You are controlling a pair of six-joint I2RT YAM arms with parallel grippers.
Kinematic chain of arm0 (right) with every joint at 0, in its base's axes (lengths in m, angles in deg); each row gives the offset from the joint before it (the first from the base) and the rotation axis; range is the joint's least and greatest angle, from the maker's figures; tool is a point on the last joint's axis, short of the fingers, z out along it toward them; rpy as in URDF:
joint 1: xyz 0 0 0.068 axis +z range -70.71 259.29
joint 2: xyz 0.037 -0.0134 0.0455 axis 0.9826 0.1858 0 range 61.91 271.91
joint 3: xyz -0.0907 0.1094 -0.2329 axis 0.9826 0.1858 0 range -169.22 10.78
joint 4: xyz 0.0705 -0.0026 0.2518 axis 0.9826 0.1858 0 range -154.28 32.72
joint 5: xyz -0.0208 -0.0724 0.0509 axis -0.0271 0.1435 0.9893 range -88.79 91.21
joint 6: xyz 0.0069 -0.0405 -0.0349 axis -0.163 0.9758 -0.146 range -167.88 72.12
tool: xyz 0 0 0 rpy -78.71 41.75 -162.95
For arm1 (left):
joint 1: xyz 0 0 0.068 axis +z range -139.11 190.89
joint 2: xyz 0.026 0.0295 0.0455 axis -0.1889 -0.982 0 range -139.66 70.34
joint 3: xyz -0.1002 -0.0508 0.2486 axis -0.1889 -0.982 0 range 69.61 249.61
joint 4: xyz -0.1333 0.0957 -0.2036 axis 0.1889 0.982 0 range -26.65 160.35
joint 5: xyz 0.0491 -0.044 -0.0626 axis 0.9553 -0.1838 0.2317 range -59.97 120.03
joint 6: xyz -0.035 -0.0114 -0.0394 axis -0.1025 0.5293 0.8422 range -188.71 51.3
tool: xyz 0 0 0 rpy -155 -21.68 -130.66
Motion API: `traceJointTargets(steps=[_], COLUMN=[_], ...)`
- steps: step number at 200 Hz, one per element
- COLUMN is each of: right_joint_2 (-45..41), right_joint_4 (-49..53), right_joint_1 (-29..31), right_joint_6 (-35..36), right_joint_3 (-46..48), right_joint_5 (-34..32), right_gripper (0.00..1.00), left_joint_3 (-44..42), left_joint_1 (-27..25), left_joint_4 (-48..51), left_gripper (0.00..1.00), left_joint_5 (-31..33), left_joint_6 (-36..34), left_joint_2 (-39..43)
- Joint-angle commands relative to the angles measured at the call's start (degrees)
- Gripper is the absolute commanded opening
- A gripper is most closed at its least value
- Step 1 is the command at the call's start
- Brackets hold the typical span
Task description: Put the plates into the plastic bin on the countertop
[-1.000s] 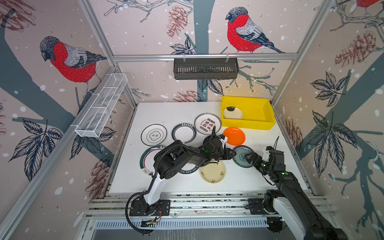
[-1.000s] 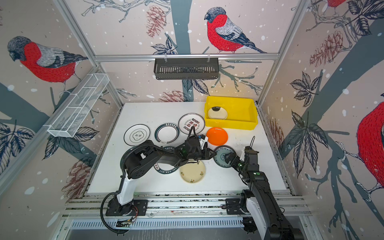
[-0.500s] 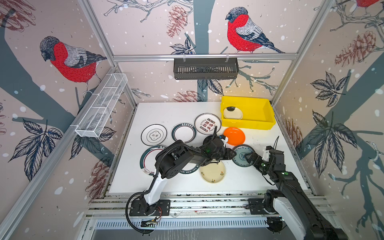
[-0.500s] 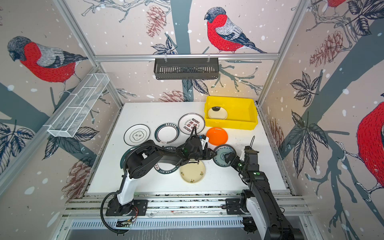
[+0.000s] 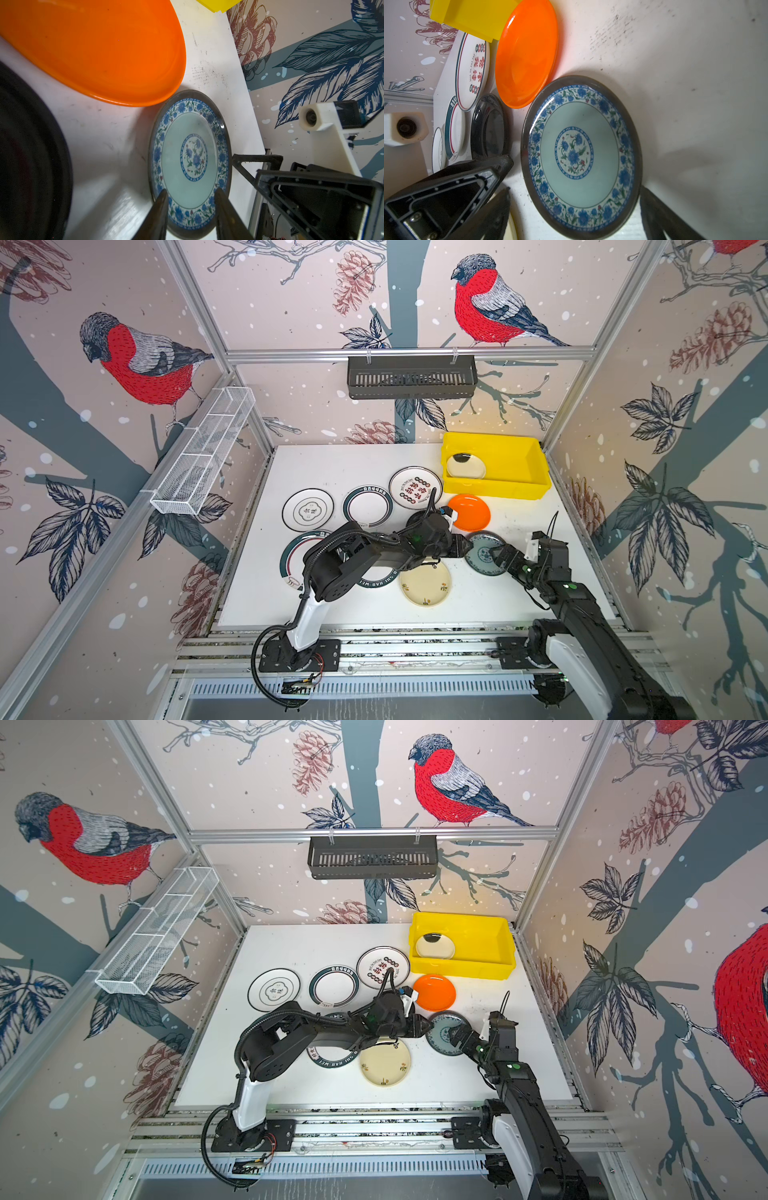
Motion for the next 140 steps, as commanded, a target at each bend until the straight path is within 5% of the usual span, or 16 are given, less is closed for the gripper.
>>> traceJointTargets(steps=[1,140], right_joint_2=[0.0,0.1], right_joint_4=[0.1,0.0], right_joint_1=[-0.1,0.0], right_joint_6=[1.3,1.4], right_joint_3=[-0.5,0.0], right_joint_5=[-0.4,-0.4], right_gripper=[0.96,0.96], left_joint_3=[0.5,4.9], left_joint_1=[-0.1,-0.2], left_joint_4=[3.7,7.1], left_gripper=[0.38,0.34], left_joint_5=[3.7,4.4], left_joint_6=[-2.4,-4.6], left_joint_2=[1.0,-4.1])
